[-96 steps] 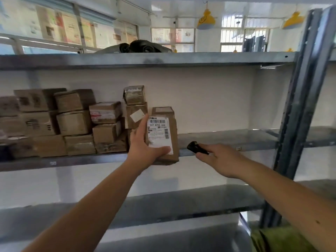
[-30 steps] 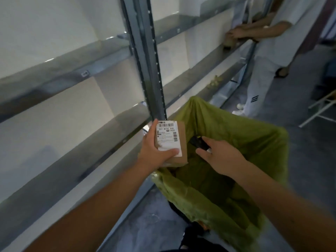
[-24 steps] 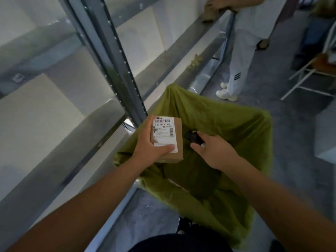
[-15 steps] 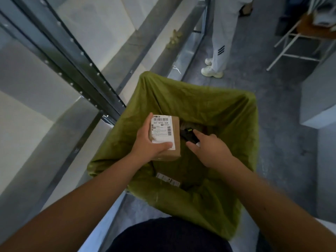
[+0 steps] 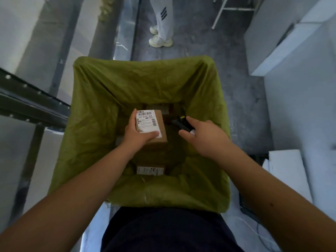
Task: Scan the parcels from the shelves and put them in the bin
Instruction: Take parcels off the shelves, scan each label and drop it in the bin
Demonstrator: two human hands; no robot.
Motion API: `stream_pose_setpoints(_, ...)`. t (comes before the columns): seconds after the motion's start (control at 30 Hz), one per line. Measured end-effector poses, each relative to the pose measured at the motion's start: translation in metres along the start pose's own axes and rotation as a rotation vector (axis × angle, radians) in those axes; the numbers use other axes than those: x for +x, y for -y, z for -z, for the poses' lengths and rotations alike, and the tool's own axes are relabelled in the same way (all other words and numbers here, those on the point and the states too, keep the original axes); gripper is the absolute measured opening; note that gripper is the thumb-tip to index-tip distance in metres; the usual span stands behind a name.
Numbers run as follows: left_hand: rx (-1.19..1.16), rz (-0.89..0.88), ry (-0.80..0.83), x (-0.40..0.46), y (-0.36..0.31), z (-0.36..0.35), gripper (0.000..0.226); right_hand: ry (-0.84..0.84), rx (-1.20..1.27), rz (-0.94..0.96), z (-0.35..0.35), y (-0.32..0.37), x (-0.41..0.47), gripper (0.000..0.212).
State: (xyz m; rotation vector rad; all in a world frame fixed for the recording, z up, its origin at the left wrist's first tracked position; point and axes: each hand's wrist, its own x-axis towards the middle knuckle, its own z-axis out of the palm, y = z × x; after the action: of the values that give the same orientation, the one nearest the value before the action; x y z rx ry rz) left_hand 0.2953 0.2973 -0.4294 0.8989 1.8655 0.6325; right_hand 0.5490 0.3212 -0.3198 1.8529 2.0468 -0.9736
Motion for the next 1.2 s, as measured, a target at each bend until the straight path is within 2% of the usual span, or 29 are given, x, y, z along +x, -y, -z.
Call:
stream_pose_setpoints(0.23,0.019,0.046,0.218,0.043,0.015,-0.033,0.127,-0.022,-0.006,-0.206,-0.012,-0.009,-0.008,0.073)
stream_pose_setpoints(0.43,0.047,0.081,0.357,0.074,0.024,-0.077,0.126,-0.049,0.056,-0.292,-0.014,-0.016,-0.004,0.073)
stream_pose_setpoints(0.63,0.019,0.132,0.425,0.091,0.049,-0.135,0.130,0.001,0.058,-0.346,-0.025,-0.026,0.001,0.072)
stream_pose_setpoints(0.73,-0.092,0.186,0.436,0.090,0.054,-0.161,0.123,-0.001,0.081,-0.369,-0.035,-0.030,0.002,0.072)
stream_pose_setpoints(0.83,-0.097,0.120,0.387,0.088,0.058,-0.178,0.117,-0.006,0.111,-0.378,-0.046,-0.033,-0.001,0.072)
stream_pose_setpoints(0.9,-0.037,0.091,0.357,0.087,0.061,-0.183,0.105,-0.008,0.113,-0.382,-0.050,-0.035,-0.003,0.072)
stream_pose_setpoints(1.07,0.106,0.181,0.356,0.090,0.076,-0.197,0.054,-0.029,0.158,-0.392,-0.054,-0.045,-0.006,0.072)
stream_pose_setpoints(1.2,0.302,0.313,0.470,0.093,0.079,-0.200,0.046,-0.037,0.157,-0.386,-0.055,-0.051,-0.009,0.072)
